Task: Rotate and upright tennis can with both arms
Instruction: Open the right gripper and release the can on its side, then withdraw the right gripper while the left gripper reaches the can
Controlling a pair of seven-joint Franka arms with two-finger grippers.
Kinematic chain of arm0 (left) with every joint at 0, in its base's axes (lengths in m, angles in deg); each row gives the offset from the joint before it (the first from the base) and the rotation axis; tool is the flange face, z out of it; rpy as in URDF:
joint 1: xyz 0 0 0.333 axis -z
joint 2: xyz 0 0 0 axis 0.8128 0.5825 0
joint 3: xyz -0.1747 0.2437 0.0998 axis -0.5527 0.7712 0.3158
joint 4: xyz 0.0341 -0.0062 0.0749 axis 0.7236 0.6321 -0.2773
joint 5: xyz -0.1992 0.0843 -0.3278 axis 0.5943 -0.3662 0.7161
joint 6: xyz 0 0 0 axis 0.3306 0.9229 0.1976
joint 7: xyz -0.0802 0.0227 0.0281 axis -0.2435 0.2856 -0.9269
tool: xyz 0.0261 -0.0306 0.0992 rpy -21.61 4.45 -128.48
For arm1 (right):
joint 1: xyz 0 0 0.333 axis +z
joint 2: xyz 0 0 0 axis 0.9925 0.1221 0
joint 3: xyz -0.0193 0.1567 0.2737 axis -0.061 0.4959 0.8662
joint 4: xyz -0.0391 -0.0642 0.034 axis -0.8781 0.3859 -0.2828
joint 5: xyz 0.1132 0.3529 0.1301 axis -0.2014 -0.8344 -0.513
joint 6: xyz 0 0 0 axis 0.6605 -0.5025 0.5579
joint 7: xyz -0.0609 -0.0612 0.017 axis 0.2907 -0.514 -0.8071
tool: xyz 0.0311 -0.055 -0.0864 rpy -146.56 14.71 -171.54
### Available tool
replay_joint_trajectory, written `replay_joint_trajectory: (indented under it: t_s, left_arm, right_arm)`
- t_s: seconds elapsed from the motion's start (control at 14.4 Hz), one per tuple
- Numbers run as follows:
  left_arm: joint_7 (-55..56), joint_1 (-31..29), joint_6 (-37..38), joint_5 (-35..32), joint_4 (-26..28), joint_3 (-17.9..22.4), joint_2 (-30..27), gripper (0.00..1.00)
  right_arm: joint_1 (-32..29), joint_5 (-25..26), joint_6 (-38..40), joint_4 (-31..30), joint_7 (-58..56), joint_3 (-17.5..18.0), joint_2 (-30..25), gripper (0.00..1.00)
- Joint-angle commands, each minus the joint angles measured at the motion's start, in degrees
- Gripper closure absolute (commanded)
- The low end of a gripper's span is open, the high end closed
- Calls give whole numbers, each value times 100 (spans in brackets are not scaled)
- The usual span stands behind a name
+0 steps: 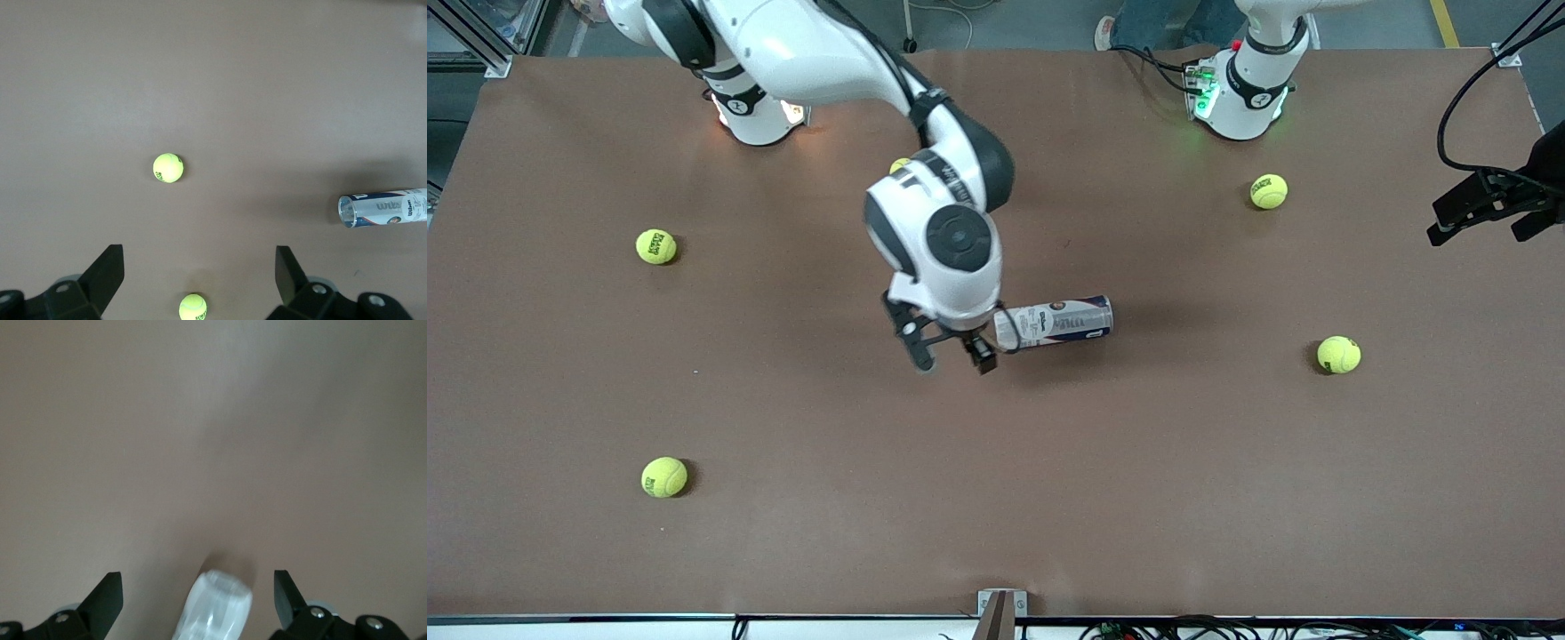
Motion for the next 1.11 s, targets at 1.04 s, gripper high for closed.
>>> replay_joint_trajectory:
  t_s: [1.04]
  left_arm:
    - [87,111,-1109,3061,2195,-300,1043,0]
  right_arm:
    - [-4009,420,72,-2552,-9246,37,-2476,0]
